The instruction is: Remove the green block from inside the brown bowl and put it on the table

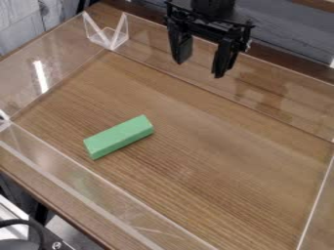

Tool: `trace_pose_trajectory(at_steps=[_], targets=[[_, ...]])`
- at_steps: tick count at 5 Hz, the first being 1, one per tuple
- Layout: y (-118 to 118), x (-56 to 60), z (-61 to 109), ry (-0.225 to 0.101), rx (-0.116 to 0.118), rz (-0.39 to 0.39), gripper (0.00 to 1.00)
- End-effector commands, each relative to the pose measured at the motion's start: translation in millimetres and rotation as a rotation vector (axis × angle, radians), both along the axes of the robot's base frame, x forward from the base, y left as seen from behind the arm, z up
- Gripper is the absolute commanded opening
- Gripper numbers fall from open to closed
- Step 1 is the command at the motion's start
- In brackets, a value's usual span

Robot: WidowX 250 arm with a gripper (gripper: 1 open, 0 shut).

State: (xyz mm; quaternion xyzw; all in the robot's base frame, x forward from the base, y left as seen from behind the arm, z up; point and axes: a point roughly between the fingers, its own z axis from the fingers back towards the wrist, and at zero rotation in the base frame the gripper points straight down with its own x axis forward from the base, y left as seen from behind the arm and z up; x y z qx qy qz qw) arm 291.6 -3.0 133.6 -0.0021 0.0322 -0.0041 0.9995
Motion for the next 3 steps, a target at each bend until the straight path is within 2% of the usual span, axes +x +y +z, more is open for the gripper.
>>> trace_pose_trajectory(at_steps=[1, 3], targets=[[4.3, 3.6, -2.5, -0.005, 0.0, -0.008, 1.0], [8.2, 9.5, -2.0, -0.018, -0.004, -0.007, 1.0]])
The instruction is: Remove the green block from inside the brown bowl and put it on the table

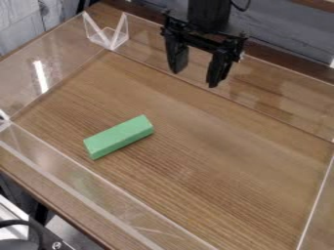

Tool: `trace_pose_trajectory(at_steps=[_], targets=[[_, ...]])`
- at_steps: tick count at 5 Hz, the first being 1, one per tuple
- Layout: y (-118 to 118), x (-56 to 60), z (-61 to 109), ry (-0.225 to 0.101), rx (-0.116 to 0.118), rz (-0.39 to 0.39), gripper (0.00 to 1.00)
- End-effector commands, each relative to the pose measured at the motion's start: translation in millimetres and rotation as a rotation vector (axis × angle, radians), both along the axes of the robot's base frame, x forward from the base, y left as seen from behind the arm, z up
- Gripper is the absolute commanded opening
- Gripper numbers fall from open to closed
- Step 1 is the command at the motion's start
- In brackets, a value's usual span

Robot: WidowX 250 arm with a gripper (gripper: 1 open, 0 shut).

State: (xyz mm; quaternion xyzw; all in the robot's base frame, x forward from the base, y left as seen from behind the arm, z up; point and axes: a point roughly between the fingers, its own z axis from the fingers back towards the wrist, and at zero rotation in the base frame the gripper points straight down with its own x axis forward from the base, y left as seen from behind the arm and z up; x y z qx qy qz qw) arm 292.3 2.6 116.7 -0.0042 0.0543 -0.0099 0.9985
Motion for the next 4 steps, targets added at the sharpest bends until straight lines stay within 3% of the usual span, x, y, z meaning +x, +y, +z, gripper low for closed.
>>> trace_pose_trajectory(at_steps=[1, 4], targets=[[2.9, 11.0, 15.7, -0.067, -0.003, 0.003, 1.0], [4.5, 15.7, 17.9, -0.082, -0.013, -0.002, 1.0]])
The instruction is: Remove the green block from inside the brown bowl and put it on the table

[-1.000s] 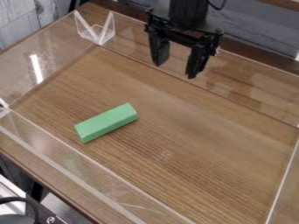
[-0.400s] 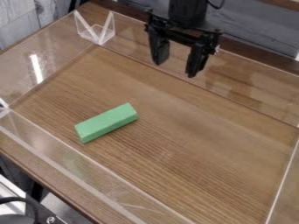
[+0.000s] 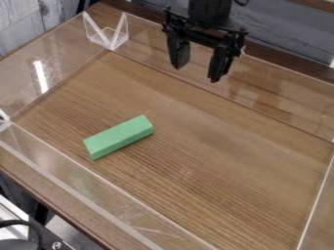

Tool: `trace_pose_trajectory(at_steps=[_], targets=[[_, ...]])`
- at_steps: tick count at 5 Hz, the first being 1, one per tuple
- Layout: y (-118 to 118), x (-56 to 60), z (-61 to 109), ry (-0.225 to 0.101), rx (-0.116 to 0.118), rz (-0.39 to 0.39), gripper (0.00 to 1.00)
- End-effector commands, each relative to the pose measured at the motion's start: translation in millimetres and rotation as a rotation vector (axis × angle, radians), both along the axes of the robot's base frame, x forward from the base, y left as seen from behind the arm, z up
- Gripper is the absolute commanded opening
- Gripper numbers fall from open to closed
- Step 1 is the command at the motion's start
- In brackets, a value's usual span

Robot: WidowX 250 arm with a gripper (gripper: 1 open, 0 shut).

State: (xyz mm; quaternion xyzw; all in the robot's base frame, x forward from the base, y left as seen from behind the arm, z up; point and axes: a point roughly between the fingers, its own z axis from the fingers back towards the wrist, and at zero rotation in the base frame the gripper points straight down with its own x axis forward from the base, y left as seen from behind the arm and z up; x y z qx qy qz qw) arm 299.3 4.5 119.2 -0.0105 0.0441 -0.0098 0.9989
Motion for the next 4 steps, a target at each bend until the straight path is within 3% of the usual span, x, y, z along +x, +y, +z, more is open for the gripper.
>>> trace_pose_trajectory(at_steps=[1, 4], targets=[[2.9, 9.8, 15.4, -0.066, -0.003, -0.008, 1.0], [3.6, 12.6, 15.8, -0.079, -0.011, -0.019, 1.0]])
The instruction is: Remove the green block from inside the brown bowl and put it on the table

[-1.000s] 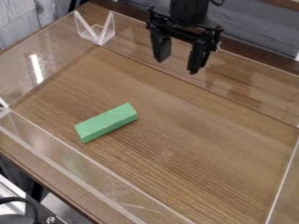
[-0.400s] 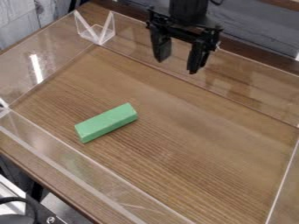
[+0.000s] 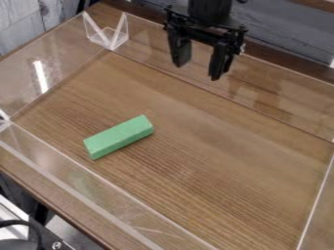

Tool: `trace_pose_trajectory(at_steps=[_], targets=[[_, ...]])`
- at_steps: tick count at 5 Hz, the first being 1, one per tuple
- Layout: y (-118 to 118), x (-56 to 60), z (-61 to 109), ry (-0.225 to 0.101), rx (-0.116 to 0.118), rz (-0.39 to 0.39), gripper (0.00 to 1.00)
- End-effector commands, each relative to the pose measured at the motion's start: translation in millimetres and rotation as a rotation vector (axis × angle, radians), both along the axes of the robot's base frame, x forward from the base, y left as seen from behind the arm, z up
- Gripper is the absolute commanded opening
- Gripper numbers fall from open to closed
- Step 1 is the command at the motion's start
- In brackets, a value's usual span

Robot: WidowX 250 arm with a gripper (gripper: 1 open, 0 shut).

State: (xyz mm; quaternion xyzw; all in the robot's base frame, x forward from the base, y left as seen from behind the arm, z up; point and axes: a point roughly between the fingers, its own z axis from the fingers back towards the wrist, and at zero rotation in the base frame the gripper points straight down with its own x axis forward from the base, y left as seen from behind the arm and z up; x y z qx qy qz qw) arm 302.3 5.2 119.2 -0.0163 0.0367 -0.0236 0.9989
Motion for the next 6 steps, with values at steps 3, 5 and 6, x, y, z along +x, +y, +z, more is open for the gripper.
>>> trace_pose_trajectory(at_steps=[3, 5, 6], targets=[[3.6, 11.3, 16.4, -0.075, -0.007, 0.003, 1.0], [4.2, 12.2, 16.9, -0.082, -0.012, 0.0, 1.0], [4.4, 12.4, 17.1, -0.085, -0.014, -0.002, 1.0]])
